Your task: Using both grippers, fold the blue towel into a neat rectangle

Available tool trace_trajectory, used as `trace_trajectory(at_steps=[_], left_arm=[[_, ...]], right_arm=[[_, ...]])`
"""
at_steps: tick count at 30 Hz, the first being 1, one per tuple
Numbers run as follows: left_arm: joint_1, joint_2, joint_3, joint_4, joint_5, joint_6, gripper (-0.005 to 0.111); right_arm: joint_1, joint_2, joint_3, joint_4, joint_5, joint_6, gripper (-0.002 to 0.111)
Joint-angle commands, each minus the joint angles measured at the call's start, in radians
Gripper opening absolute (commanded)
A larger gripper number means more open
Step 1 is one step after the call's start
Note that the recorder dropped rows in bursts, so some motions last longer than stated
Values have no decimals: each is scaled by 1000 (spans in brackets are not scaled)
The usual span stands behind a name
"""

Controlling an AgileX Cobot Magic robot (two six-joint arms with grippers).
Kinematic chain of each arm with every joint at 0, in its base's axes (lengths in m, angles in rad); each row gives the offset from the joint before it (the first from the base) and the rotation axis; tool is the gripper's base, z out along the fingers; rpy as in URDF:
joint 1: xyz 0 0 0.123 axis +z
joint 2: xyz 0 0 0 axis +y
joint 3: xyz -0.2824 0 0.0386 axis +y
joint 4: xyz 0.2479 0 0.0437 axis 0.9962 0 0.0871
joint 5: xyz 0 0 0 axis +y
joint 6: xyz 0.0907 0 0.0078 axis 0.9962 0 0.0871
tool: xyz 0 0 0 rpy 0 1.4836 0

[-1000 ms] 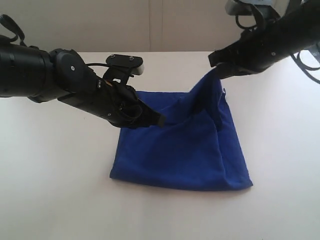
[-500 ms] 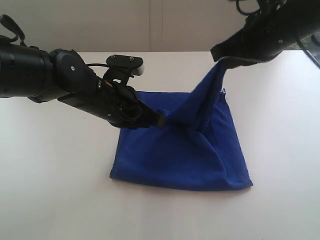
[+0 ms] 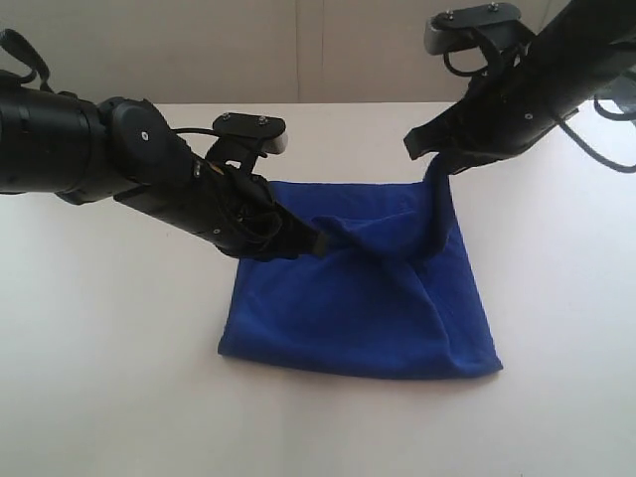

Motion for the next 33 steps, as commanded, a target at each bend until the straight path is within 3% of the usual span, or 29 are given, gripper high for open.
trace_trajectory(at_steps=[1, 6, 10, 18, 25, 30, 33], left_arm=[[-7, -4, -6, -18, 15, 0, 0], [-7, -8, -7, -18, 11, 0, 0], [-7, -8, -7, -18, 0, -1, 0], [-7, -8, -7, -18, 6, -1, 0], [-7, -8, -7, -18, 10, -1, 0], [-7, -8, -7, -18, 14, -1, 0], [-7, -8, -7, -18, 14, -1, 0]], right_arm=[[88, -132, -1, 45, 77, -40, 0], [121, -270, -1, 38, 74, -30, 0], [97, -233, 9, -81, -2, 60, 0], [3, 112, 41, -138, -225, 180, 0], [-95, 182, 41, -161, -421, 383, 0], [-205, 200, 44, -161, -436, 596, 0], [-234, 231, 46, -166, -372, 576, 0]])
